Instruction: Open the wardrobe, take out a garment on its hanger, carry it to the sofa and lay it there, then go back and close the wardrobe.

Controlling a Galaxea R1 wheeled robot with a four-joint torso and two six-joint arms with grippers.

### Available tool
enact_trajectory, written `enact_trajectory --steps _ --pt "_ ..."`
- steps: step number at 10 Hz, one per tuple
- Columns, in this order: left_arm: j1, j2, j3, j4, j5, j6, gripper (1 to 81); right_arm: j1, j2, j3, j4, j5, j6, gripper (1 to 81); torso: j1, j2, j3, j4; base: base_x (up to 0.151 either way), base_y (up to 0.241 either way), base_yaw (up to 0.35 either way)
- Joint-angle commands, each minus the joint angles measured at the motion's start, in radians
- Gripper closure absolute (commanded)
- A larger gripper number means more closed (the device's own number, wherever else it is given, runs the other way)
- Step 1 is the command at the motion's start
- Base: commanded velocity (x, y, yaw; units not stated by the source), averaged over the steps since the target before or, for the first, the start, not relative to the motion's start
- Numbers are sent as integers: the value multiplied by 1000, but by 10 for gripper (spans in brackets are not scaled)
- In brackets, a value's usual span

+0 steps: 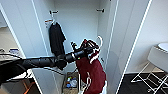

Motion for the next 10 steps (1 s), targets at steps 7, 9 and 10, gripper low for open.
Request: enact_trajectory --steps 7,9,10 --pt "-91 -102 93 65 -113 49 811 36 6 14 0 -47 -6 10 0 0 0 0 0 0 0" --pt "-91 -100 95 65 -114 49 811 34 6 14 0 -46 -6 10 0 0 0 0 0 0 0" --pt "-92 -100 96 67 -116 51 811 34 6 14 0 -41 -6 10 0 0 0 0 0 0 0"
